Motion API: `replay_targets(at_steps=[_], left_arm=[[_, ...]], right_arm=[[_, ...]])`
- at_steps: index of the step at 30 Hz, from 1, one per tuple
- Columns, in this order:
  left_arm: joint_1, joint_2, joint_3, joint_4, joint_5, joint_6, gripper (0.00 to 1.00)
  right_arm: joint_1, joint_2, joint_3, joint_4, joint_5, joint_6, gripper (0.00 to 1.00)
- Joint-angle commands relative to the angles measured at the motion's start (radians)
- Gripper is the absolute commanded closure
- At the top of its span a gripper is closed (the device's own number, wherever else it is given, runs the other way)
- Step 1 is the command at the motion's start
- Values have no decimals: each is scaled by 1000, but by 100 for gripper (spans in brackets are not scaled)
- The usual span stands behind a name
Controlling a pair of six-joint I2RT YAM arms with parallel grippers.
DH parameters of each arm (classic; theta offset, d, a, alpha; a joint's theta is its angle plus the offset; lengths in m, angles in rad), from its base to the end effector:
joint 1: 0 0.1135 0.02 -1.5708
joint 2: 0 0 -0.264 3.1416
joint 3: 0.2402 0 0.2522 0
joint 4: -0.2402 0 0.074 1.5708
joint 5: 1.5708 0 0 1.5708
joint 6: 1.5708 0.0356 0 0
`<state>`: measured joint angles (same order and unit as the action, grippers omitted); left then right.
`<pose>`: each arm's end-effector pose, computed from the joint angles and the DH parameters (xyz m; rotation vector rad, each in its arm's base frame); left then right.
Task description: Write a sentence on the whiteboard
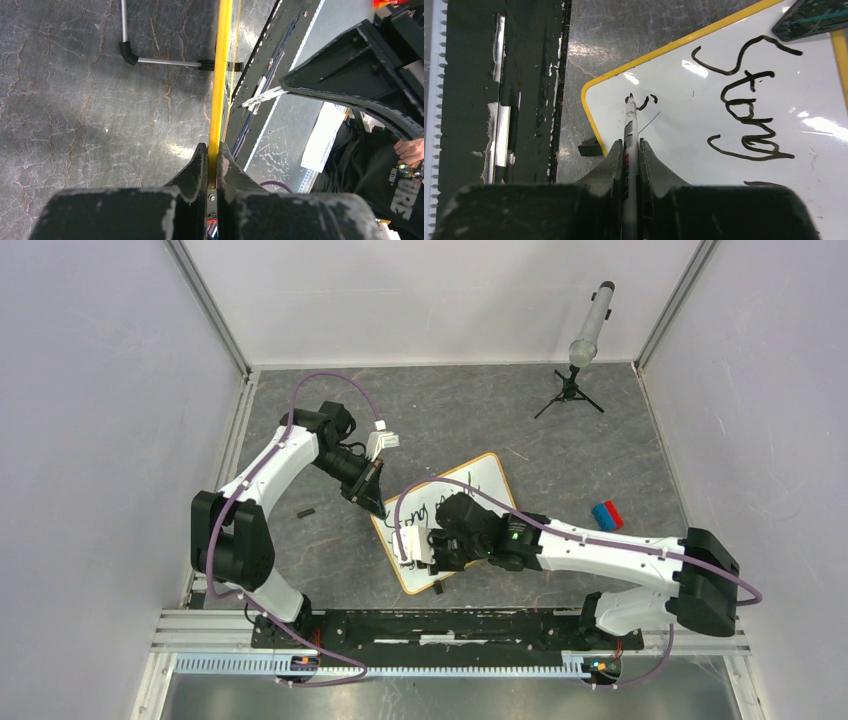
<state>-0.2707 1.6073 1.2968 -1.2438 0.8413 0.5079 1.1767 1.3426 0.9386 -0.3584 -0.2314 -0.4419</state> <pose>0.2654 -0.1012 0.2619 1.0608 2.5589 -1.2278 0.1029 0.2688 0.2545 -1.8140 1.5650 0.6272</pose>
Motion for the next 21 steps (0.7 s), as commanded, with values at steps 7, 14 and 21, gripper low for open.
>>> replay_targets(at_steps=[7, 14, 21], left_arm=[[2, -17, 24, 35, -39, 1, 98], [1, -21, 20, 35, -42, 3, 98], [2, -23, 15, 36, -44, 3, 98]], right_arm=[[-11, -53, 6, -13, 81, -3, 100], [-15, -19, 9, 4, 106, -4, 100], [-46, -8, -9, 2, 109, -11, 100]])
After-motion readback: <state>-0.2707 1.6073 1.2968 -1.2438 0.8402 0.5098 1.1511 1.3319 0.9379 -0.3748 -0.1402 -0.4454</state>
